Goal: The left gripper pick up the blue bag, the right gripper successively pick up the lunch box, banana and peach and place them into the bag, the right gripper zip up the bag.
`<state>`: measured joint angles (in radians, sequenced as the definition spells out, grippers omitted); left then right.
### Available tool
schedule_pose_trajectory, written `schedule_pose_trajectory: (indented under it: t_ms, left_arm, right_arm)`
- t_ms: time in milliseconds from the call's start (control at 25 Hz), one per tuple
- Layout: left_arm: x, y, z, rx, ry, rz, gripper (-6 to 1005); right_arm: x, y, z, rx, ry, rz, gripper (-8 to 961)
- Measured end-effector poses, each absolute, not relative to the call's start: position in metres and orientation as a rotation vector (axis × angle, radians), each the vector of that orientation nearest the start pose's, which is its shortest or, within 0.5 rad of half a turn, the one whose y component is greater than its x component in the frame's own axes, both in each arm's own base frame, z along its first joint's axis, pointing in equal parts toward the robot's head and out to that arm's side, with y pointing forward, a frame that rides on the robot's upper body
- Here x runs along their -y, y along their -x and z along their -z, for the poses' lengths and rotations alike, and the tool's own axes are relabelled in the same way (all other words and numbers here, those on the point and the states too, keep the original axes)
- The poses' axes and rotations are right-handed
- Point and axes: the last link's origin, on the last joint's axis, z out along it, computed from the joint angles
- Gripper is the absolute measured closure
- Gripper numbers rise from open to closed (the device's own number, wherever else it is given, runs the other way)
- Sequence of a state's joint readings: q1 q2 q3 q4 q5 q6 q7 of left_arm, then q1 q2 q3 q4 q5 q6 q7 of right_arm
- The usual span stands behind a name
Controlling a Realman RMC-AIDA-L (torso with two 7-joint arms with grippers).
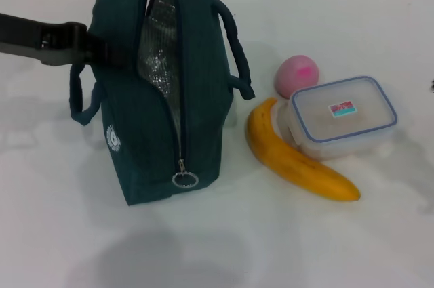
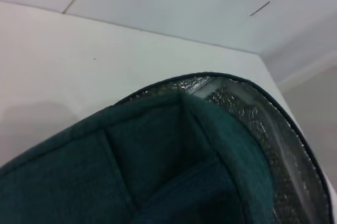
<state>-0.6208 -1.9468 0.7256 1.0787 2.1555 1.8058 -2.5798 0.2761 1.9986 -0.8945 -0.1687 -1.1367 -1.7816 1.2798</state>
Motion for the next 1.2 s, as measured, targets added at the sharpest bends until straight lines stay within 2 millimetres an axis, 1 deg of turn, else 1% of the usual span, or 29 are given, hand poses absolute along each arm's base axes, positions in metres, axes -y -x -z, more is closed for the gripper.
schedule_pose_trajectory:
  t_ms: [160, 280, 400, 640, 800, 920, 1080, 1200]
  left_arm:
    - [-0.358, 0.214, -0.102, 1.647, 2.5, 0.432, 958]
    - [-0.357, 0.214, -0.103, 1.641, 2.507, 0.431, 958]
    - [-0.357, 0.213, -0.102, 1.635, 2.516, 0.426, 959]
    - [-0.357, 0.21, -0.1, 1.625, 2.536, 0.423, 959]
    - [-0.357, 0.209, -0.1, 1.624, 2.54, 0.423, 960]
    - [-0.357, 0.209, -0.099, 1.623, 2.544, 0.426, 960]
    - [-0.357, 0.208, -0.098, 1.616, 2.55, 0.427, 960]
    - [-0.357, 0.208, -0.098, 1.609, 2.554, 0.427, 960]
  right_arm:
    - [-0.248, -0.327, -0.024, -1.285, 1.828, -1.593, 95]
    - [-0.252, -0.341, -0.019, -1.493, 1.691, -1.575, 95]
    - [-0.255, -0.35, -0.012, -1.623, 1.61, -1.536, 96]
    - [-0.258, -0.357, -0.002, -1.724, 1.535, -1.48, 97]
    - [-0.266, -0.357, 0.003, -1.754, 1.525, -1.448, 98]
    - [-0.274, -0.354, 0.009, -1.776, 1.525, -1.426, 98]
    - [-0.291, -0.342, 0.019, -1.81, 1.55, -1.404, 99]
    - [-0.298, -0.334, 0.027, -1.83, 1.578, -1.393, 100]
